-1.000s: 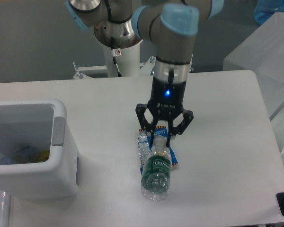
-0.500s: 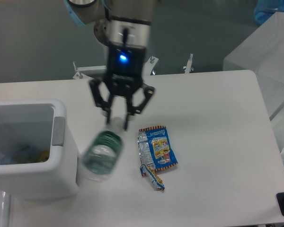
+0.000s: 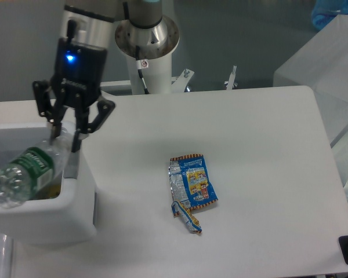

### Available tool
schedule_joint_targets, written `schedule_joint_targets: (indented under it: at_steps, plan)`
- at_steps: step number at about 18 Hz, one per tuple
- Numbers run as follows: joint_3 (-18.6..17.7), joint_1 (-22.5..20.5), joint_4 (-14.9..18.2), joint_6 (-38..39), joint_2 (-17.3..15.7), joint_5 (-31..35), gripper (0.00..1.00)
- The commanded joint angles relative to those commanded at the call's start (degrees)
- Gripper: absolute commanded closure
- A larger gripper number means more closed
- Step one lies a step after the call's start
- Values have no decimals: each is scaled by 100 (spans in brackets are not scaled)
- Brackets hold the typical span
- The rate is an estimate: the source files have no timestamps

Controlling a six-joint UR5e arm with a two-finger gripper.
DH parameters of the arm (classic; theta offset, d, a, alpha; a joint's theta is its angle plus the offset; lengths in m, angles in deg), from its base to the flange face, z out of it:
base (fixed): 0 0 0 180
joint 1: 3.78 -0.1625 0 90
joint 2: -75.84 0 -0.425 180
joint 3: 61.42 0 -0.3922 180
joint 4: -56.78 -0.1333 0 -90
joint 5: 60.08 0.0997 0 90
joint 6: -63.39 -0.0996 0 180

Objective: Place the trash in the trash can
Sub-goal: 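Lower the bottle into the bin and open the gripper, then move the open gripper back over the blue snack wrapper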

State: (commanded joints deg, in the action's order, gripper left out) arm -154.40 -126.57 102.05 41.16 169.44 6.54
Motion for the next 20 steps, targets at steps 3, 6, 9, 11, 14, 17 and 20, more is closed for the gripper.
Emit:
schedule_joint_targets:
  at_steps: [3, 6, 9, 11, 14, 17, 20]
  plan:
    - [-123, 97, 0, 9, 18, 0, 56]
    - [-176, 141, 0, 0, 88, 0, 56]
    - [-281, 211, 0, -44, 106, 0, 55]
    - [-351, 220, 0, -44, 97, 0, 52]
    - [-501, 229, -17, -70, 62, 9, 52]
    - [-492, 273, -17, -70, 35, 9, 51]
    - [-396, 264, -17, -88, -26, 9, 23]
